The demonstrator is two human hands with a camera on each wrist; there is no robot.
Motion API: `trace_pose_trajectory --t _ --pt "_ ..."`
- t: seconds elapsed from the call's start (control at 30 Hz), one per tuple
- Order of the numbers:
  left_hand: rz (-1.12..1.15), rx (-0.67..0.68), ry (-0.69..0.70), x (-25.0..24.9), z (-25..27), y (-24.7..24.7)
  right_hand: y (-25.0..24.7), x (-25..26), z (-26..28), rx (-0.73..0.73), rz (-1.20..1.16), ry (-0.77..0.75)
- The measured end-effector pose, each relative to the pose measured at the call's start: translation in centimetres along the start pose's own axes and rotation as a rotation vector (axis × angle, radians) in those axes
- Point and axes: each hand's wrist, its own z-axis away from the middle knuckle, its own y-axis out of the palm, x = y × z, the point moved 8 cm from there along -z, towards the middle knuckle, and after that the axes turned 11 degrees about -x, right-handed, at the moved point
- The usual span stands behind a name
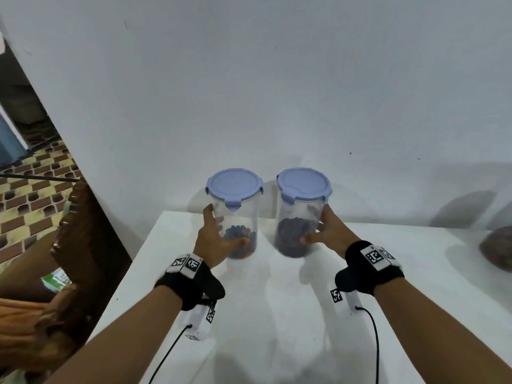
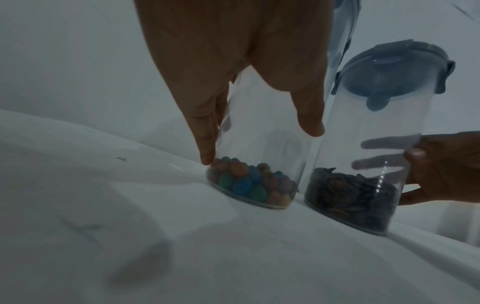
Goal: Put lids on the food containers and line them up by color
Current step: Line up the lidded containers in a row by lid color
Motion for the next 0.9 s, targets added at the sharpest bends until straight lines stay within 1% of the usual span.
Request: trace_pose_trajectory --t 0.07,0.13,0.2,0.23,0.33,0.43,0.5,0.57,0.67,0.73,0.9 --pt "0.004 0.003 -0.008 -0.1 0.2 0.2 -0.3 -0.5 -0.3 -0.049 0.004 0.046" --pt "0.011 0.006 -0.015 -0.2 0.3 0.4 -0.2 -0.8 -0.1 -0.121 0.117 0.031" --pt "0.02 0.016 -0.018 -0.2 0.4 0.4 0.1 -1.3 0.3 -0.145 0.218 0.009" --pt "0.026 0.025 -0.017 -0.2 0.5 0.4 0.1 -1.5 0.4 -0.143 0.23 0.018" --pt "0.045 0.064 -0.016 -0.3 0.6 0.2 -0.5 -1.3 0.1 -0.096 0.164 0.052" --pt "0.059 0.095 -0.007 -0.4 0.8 0.1 0.2 0.3 -0.2 0.05 0.072 -0.03" --pt "0.058 0.102 0.002 -0.4 0.9 0.1 0.4 0.6 -0.4 0.062 0.022 -0.01" --pt "0.056 0.097 0.005 -0.2 1.0 0.0 0.3 0.6 -0.4 0.003 0.042 0.007" --pt "0.04 0.087 0.003 -0.2 1.0 0.0 -0.3 0.4 -0.3 -0.098 0.116 -0.034" --pt "0.04 0.085 0.0 -0.2 0.9 0.0 -0.9 0.1 -0.1 -0.162 0.155 -0.028" --pt "0.057 0.099 -0.001 -0.2 1.4 0.5 -2.7 -1.0 0.2 -0.209 0.182 0.002"
